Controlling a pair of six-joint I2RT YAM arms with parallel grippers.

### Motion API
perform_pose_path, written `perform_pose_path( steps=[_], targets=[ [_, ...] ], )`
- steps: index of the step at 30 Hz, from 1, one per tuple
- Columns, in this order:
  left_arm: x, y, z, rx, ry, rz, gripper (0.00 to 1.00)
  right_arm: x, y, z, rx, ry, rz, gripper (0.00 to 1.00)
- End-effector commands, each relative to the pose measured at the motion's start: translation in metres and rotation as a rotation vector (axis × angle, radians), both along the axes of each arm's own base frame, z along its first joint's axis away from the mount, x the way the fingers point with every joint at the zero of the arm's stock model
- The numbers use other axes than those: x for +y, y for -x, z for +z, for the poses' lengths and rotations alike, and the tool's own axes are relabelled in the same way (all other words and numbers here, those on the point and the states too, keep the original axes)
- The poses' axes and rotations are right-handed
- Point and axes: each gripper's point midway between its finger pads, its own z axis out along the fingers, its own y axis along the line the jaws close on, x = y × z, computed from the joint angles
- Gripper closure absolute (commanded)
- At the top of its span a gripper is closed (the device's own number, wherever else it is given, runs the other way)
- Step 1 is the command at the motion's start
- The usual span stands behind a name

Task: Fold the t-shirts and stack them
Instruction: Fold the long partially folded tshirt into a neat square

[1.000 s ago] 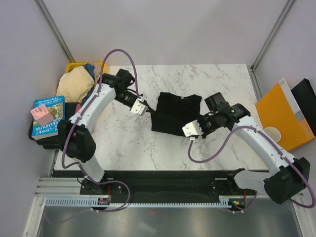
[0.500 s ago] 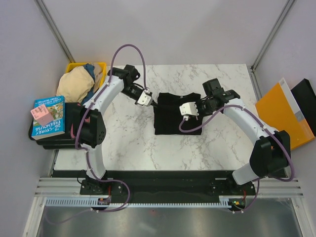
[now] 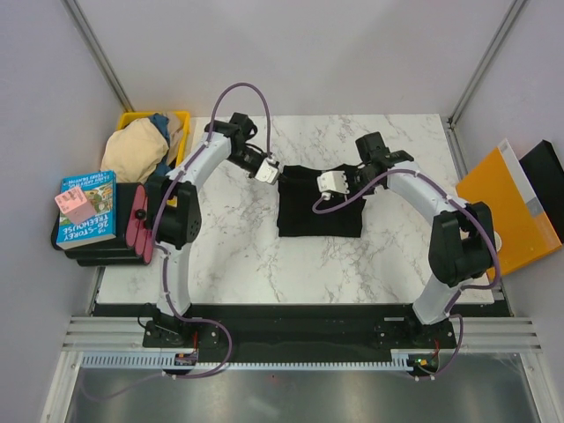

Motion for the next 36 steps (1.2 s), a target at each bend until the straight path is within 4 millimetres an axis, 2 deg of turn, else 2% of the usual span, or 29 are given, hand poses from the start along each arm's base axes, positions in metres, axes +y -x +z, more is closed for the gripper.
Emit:
perform_pose_path(
  steps=[1,4,14,18,19,20,21,22,23,24,25,26,27,28,29,31,32,34,36],
  targets=[
    [-0.001,-0.026,0.005,-0.133,0.020,-0.019,0.98,-0.005,-0.044,0.017,-0.132,-0.013,-0.086,1.00],
    [-0.001,-0.032,-0.004,-0.133,0.011,-0.009,0.98,-0.005,-0.058,0.011,-0.156,-0.013,-0.113,1.00],
    [-0.005,-0.062,-0.027,-0.157,-0.004,0.039,0.98,-0.006,-0.081,-0.008,-0.175,-0.012,-0.164,0.93],
    [-0.004,-0.076,-0.037,-0.170,-0.016,0.073,0.97,-0.009,-0.093,-0.009,-0.214,-0.026,-0.219,0.77],
    [-0.006,-0.085,-0.036,-0.199,-0.009,0.090,0.97,-0.010,-0.096,-0.009,-0.231,-0.029,-0.239,0.72],
    [-0.007,-0.090,-0.038,-0.182,-0.004,0.128,0.95,-0.009,-0.106,-0.002,-0.286,-0.051,-0.257,0.58],
    [-0.005,-0.099,-0.040,-0.199,-0.016,0.162,0.90,-0.014,-0.104,-0.008,-0.288,-0.049,-0.296,0.51],
    [-0.002,-0.101,-0.050,-0.187,-0.026,0.196,0.84,-0.016,-0.106,-0.009,-0.307,-0.049,-0.309,0.47],
    [-0.006,-0.123,-0.035,-0.258,0.024,0.260,0.72,-0.015,-0.113,-0.004,-0.353,-0.066,-0.319,0.41],
    [-0.002,-0.134,-0.035,-0.291,0.022,0.313,0.68,-0.018,-0.111,-0.010,-0.354,-0.068,-0.338,0.38],
    [0.002,-0.135,-0.047,-0.295,0.029,0.351,0.64,-0.021,-0.113,-0.009,-0.380,-0.067,-0.369,0.35],
    [0.001,-0.151,-0.033,-0.377,0.084,0.387,0.57,-0.023,-0.121,-0.003,-0.428,-0.084,-0.393,0.32],
    [0.004,-0.158,-0.024,-0.433,0.098,0.417,0.55,-0.025,-0.124,-0.003,-0.446,-0.093,-0.424,0.32],
    [0.007,-0.153,-0.037,-0.420,0.088,0.430,0.52,-0.033,-0.128,-0.004,-0.470,-0.071,-0.475,0.32],
    [0.007,-0.159,-0.027,-0.461,0.113,0.443,0.50,-0.034,-0.135,0.003,-0.515,-0.091,-0.505,0.31],
    [0.009,-0.157,-0.029,-0.456,0.106,0.449,0.48,-0.043,-0.142,0.000,-0.532,-0.066,-0.563,0.31],
    [0.009,-0.157,-0.028,-0.454,0.106,0.456,0.47,-0.045,-0.147,0.006,-0.569,-0.078,-0.590,0.32],
    [0.012,-0.156,-0.024,-0.459,0.103,0.464,0.47,-0.050,-0.152,0.006,-0.595,-0.077,-0.633,0.33],
    [0.013,-0.155,-0.019,-0.465,0.111,0.471,0.47,-0.058,-0.160,0.018,-0.662,-0.086,-0.691,0.34]
  ],
)
